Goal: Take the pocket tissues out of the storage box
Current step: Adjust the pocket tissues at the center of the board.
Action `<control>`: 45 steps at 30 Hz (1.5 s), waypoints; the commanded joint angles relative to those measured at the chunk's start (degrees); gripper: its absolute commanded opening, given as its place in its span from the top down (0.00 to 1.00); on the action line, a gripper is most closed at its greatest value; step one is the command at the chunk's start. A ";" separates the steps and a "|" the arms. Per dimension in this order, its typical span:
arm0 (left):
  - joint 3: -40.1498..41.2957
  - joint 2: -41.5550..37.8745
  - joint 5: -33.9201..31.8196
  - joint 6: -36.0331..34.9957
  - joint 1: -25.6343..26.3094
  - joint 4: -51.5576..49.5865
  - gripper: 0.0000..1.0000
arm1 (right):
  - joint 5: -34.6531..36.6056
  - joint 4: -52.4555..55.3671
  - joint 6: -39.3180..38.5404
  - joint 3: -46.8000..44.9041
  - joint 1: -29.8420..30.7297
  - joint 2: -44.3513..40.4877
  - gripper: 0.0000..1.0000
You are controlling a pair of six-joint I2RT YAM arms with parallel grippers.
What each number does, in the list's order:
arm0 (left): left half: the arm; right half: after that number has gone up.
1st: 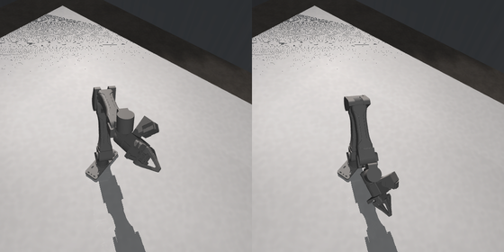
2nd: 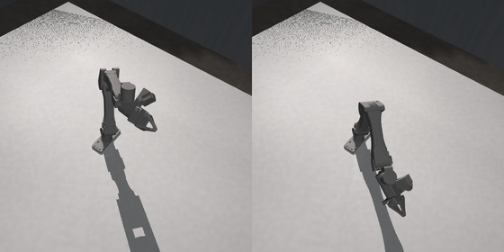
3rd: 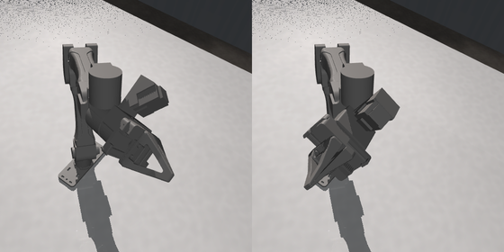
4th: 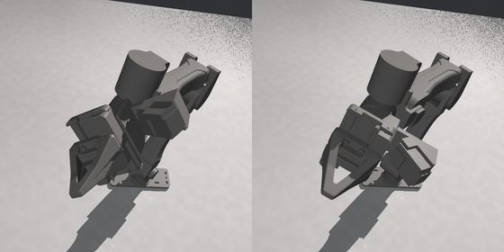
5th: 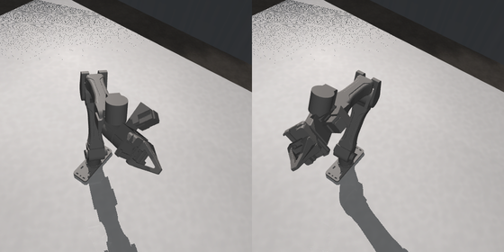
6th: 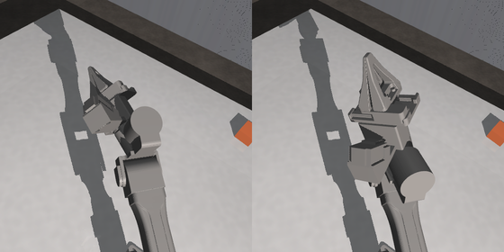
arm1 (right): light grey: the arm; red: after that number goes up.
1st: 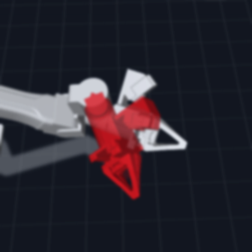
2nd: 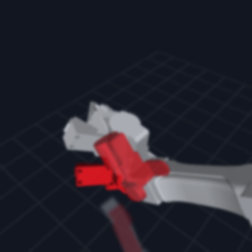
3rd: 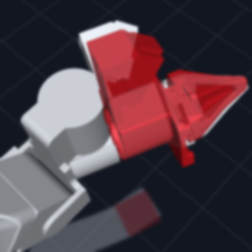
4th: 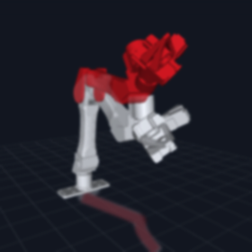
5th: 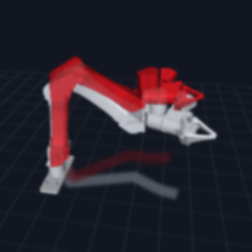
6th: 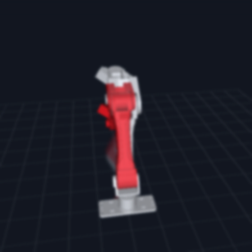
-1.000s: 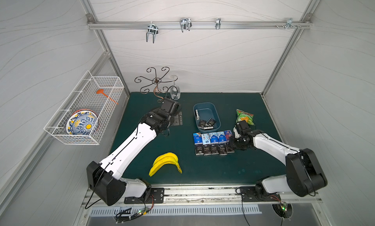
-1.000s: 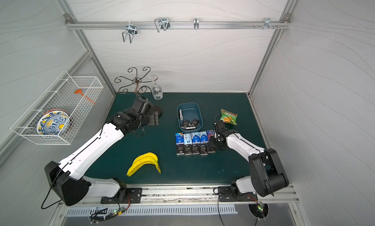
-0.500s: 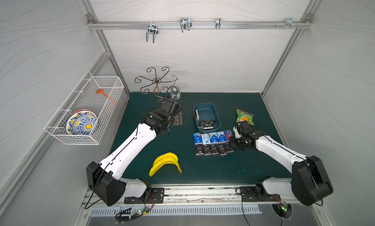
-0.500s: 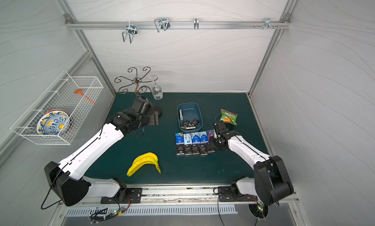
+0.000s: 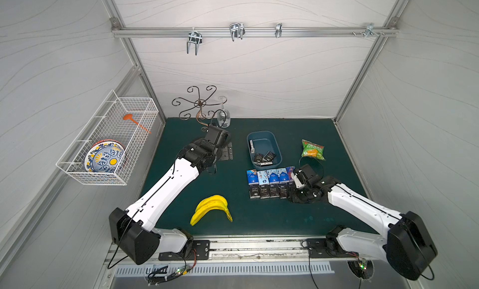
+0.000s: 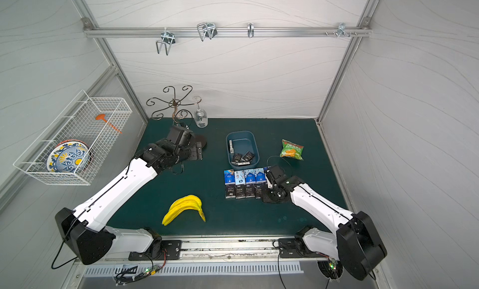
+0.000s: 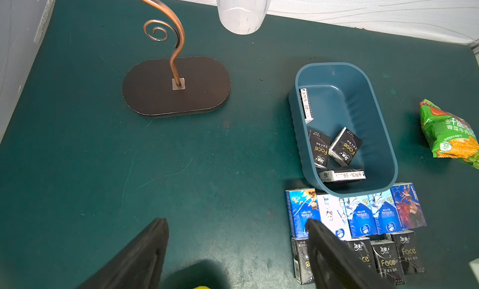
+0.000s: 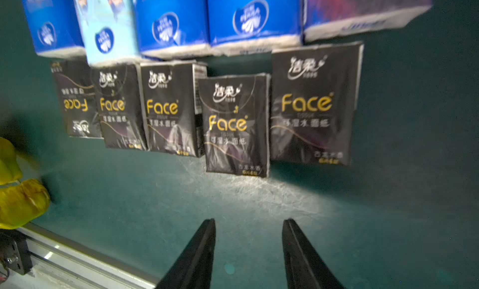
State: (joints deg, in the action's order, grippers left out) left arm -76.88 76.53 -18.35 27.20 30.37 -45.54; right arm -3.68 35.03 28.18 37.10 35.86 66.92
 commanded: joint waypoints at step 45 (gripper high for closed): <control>-0.46 -0.68 0.25 -0.13 -0.16 2.26 0.13 | -1.20 -4.60 2.62 3.74 4.01 2.73 0.48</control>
State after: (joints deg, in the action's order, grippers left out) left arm -76.88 76.53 -18.26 27.07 30.37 -45.52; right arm -4.58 27.22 31.81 39.29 39.64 71.46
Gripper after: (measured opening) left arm 0.872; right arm 0.518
